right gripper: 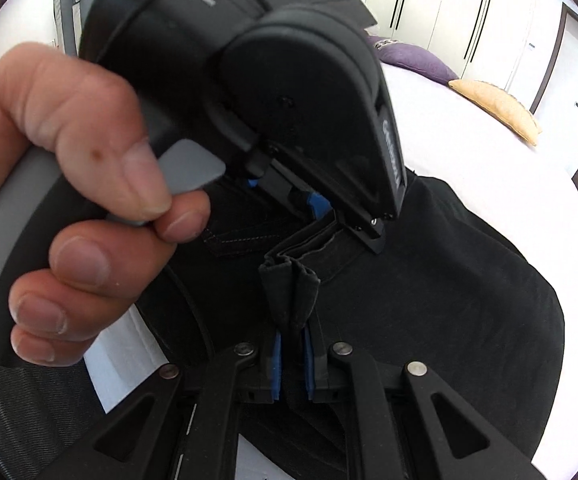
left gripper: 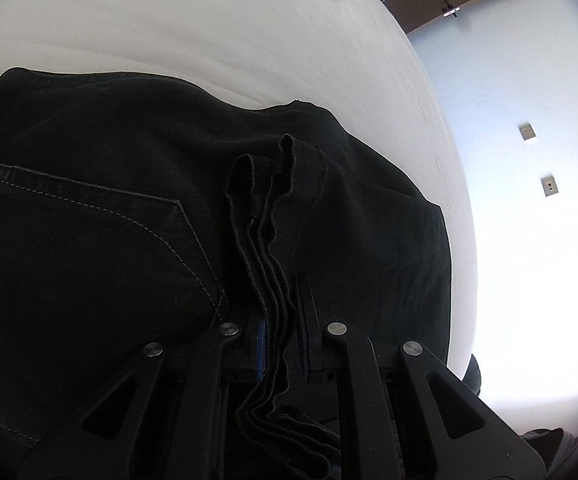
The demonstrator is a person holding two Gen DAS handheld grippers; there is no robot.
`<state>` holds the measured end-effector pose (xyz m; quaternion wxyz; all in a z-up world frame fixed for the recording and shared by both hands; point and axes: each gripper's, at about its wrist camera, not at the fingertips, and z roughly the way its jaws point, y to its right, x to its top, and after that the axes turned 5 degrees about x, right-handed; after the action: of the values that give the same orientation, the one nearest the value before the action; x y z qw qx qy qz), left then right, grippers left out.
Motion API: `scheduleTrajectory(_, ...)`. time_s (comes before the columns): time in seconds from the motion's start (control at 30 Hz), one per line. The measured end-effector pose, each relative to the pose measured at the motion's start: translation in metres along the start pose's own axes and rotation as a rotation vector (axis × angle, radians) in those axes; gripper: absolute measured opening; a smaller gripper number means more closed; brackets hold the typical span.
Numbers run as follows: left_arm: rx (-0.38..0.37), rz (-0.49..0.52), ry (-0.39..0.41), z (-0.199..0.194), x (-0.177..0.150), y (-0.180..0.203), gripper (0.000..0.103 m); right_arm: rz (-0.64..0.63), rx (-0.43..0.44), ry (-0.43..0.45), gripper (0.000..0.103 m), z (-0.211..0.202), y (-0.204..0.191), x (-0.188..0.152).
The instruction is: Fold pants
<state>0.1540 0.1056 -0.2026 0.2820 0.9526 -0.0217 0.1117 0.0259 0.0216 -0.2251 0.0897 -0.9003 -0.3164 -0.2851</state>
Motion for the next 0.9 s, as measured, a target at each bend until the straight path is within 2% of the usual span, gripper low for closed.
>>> scheduleTrajectory(0.1, 0.003, -0.004, 0.002, -0.003, -0.002, -0.006, 0.011, 0.012, 0.035, -0.006, 0.02, 0.003, 0.005, 0.001)
scheduleTrajectory(0.17, 0.01, -0.018, 0.012, -0.008, -0.001, -0.011, 0.012, 0.042, 0.096, -0.01, 0.027, -0.003, 0.015, -0.001)
scheduleTrajectory(0.23, 0.059, -0.01, 0.039, -0.02, -0.002, -0.011, 0.014, 0.094, 0.19, 0.009, 0.042, -0.018, 0.032, -0.007)
scheduleTrajectory(0.27, 0.11, 0.004, 0.057, -0.031, -0.004, -0.011, 0.014, 0.134, 0.242, 0.027, 0.044, -0.03, 0.043, -0.013)
scheduleTrajectory(0.37, 0.249, 0.062, 0.135, -0.047, -0.008, 0.008, 0.014, 0.247, 0.377, 0.06, 0.044, -0.056, 0.079, -0.031)
scheduleTrajectory(0.43, 0.297, 0.121, 0.197, -0.058, -0.013, 0.027, 0.014, 0.308, 0.407, 0.081, 0.044, -0.07, 0.103, -0.041)
scheduleTrajectory(0.5, 0.323, 0.172, 0.225, -0.056, -0.02, 0.047, 0.014, 0.346, 0.364, 0.112, 0.044, -0.081, 0.128, -0.046)
scheduleTrajectory(0.57, 0.33, 0.224, 0.228, -0.047, -0.026, 0.065, 0.014, 0.373, 0.321, 0.122, 0.044, -0.086, 0.151, -0.047)
scheduleTrajectory(0.67, 0.312, 0.27, 0.179, -0.025, -0.033, 0.083, 0.014, 0.435, 0.334, 0.172, 0.043, -0.097, 0.189, -0.051)
scheduleTrajectory(0.7, 0.327, 0.279, 0.152, -0.014, -0.036, 0.086, 0.014, 0.466, 0.353, 0.188, 0.043, -0.097, 0.202, -0.052)
scheduleTrajectory(0.77, 0.376, 0.283, 0.107, -0.011, -0.039, 0.07, 0.014, 0.56, 0.409, 0.232, 0.043, -0.097, 0.236, -0.057)
scheduleTrajectory(0.9, 0.426, 0.321, 0.143, -0.003, -0.053, 0.064, 0.014, 0.744, 0.557, 0.248, 0.043, -0.07, 0.292, -0.07)
